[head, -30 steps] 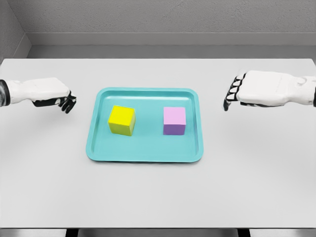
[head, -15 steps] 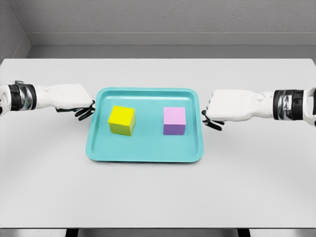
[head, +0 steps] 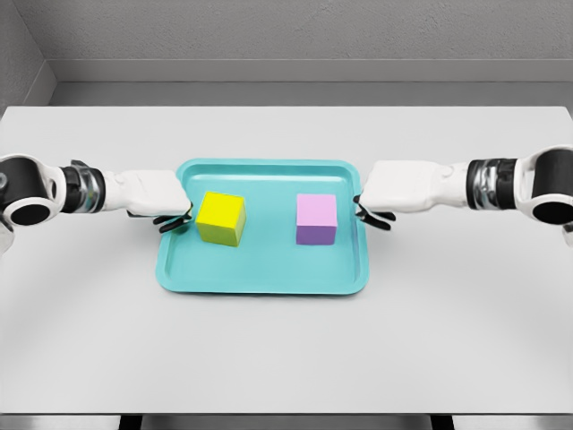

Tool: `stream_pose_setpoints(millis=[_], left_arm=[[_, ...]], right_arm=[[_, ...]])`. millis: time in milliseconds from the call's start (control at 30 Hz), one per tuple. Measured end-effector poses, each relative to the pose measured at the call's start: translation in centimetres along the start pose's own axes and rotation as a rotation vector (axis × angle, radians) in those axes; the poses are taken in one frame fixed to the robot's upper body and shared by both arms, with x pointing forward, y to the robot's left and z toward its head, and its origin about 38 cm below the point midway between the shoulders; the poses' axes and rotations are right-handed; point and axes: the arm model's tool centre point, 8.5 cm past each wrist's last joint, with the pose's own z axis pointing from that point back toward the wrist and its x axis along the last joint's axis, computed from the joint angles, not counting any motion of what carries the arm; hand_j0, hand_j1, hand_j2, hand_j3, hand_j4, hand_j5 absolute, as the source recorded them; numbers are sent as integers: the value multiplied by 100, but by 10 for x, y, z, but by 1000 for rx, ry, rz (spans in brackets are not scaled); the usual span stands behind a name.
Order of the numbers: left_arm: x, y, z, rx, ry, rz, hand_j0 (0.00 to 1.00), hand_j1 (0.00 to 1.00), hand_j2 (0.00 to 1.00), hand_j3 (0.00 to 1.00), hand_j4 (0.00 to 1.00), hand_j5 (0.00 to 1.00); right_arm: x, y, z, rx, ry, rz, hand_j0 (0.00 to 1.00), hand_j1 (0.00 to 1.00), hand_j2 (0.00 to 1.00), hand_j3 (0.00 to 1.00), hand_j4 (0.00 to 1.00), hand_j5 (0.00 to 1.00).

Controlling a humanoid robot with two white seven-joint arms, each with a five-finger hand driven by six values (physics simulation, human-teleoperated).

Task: Push two cubes

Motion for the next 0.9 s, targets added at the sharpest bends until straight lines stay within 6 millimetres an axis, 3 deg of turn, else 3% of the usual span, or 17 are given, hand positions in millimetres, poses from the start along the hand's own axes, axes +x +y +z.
stream_pose_setpoints(millis=[200,633,900], left_arm=[[1,1,-3,0,-3,-4,1,1,1,1,1,1],[11,8,-20,16,-27,6,1,1,1,1,1,1],[15,11,-26,17,-41,-11,1,1,1,1,1,1]], right_arm=[[-5,16,-15,39,0,-35,0,0,0,0,0,0],[-1,14,-32,70,-21,-2,0,0,0,0,0,0],[-5,24,-39,97,-14,-20,0,0,0,0,0,0]])
